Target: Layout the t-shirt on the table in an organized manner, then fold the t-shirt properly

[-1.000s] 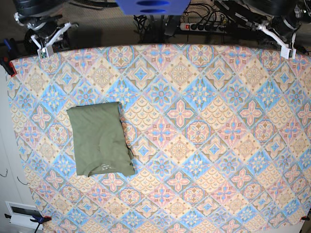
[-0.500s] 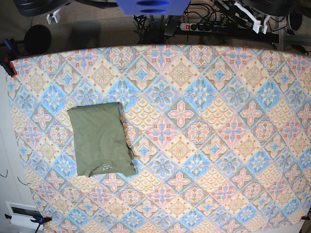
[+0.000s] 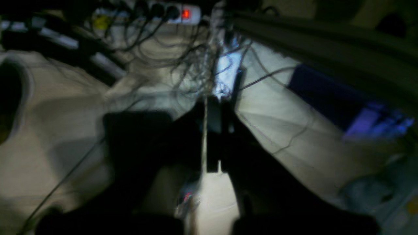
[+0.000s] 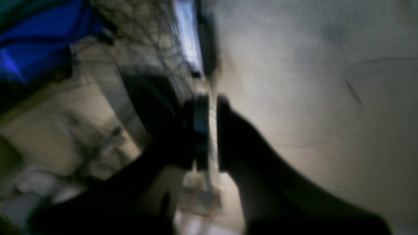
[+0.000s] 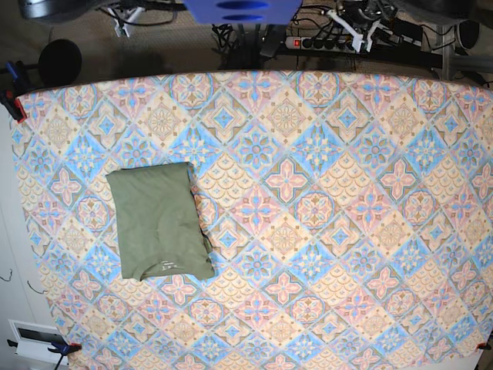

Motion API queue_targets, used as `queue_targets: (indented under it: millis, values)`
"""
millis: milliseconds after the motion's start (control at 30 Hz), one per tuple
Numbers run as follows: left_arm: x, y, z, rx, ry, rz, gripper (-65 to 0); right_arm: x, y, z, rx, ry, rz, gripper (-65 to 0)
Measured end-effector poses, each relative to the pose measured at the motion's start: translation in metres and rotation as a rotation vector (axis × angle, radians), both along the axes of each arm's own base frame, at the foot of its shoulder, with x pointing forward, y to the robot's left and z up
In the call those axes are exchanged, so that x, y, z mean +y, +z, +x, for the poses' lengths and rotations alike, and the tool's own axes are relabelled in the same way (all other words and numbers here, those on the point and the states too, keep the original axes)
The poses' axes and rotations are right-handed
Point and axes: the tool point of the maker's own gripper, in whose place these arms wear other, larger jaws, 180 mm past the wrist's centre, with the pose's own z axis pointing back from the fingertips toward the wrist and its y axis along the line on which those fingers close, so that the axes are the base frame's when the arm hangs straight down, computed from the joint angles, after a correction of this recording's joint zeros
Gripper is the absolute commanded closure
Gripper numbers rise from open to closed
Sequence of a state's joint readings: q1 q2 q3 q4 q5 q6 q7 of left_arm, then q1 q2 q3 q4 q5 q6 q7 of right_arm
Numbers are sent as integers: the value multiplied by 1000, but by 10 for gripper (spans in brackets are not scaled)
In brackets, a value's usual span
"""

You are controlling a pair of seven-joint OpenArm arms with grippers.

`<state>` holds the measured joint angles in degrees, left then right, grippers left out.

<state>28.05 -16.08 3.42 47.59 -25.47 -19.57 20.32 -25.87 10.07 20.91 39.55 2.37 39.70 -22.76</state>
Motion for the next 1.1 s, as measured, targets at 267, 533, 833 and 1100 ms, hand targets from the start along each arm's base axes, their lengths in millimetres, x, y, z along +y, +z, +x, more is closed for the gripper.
queue_targets:
  millis: [267, 533, 833, 1100]
  values:
    - [-34, -34, -9, -33, -29, -3, 0, 35, -24, 3, -32, -108, 65, -38]
    - [-74, -40, 14, -82, -52, -41, 0, 19, -34, 16, -71, -169, -58, -41]
    - [-90, -40, 29, -103, -94, -63, 0, 45, -53, 52, -64, -204, -173, -41]
    - [-112, -38, 43, -131, -81, -97, 0, 24, -55, 44, -24, -203, -263, -41]
